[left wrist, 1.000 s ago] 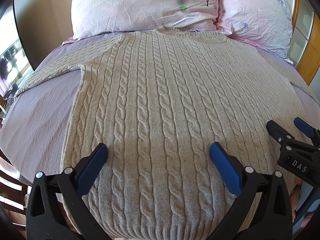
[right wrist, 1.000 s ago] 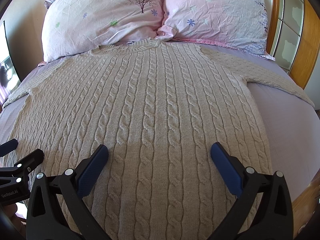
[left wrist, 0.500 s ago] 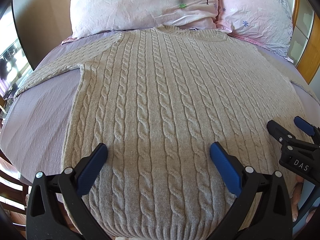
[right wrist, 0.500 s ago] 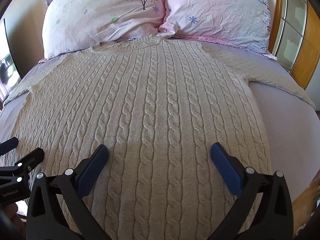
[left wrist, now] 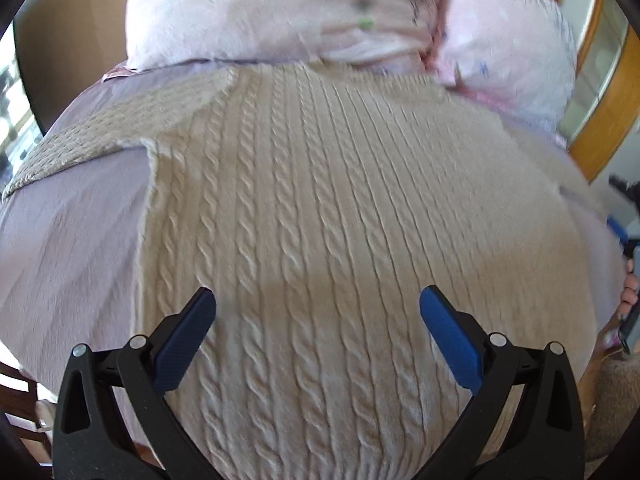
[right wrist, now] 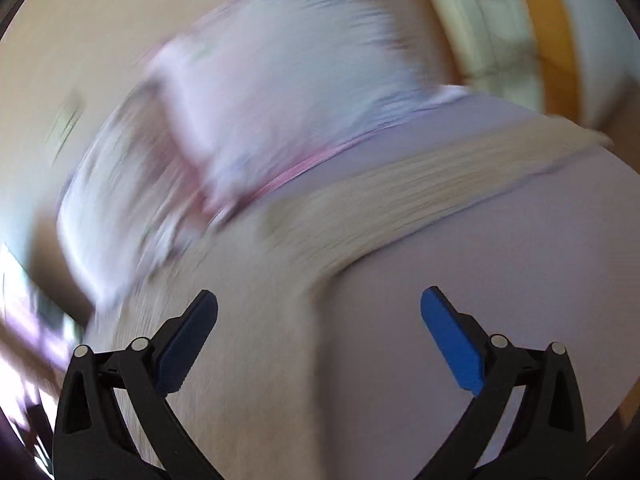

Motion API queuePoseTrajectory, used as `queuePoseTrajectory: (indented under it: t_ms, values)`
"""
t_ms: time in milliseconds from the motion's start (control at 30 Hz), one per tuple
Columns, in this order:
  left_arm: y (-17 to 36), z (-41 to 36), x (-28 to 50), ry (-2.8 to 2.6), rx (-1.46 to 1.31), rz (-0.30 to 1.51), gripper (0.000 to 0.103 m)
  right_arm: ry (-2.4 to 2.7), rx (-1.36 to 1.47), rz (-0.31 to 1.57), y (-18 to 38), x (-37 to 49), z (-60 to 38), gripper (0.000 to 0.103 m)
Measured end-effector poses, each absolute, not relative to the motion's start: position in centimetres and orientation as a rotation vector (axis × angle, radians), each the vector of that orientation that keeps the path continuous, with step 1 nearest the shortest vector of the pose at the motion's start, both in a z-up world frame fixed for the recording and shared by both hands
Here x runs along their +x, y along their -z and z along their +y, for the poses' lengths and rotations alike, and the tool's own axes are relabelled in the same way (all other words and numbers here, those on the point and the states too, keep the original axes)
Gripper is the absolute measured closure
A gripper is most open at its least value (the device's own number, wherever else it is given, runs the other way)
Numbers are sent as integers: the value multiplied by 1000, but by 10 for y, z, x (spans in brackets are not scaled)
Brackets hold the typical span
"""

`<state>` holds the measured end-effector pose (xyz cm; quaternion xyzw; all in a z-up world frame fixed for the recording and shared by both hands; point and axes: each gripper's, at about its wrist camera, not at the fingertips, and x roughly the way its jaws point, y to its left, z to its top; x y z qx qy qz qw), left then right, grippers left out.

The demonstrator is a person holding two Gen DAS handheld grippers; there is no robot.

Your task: Fold small clothes

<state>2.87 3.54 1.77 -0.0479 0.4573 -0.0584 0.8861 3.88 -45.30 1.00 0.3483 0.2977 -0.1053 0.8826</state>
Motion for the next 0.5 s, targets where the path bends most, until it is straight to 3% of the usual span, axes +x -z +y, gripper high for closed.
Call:
queuePoseTrajectory:
  t_ms: [33,67,133,233,333,433,500]
  values:
    - [-21,43,31,111,-124,922,2,299,785,622,-2,41,-487,26]
    - [-27,54,35,83,-151,875,2,367,859,620,7,42,-519,34]
    - [-34,72,40,30,-172,815,2,443,1026,597,26,37,-570,42]
    - [-38,89,53,-14,-170,808,2,515,1164,587,49,32,-610,47]
    - [-38,112,64,-35,-218,810,2,533,1190,551,58,29,-625,63]
    - [-37,143,70,6,-341,764,2,565,1199,559,66,35,-639,94]
    - [-35,165,73,50,-429,744,2,587,1158,546,59,34,-635,95]
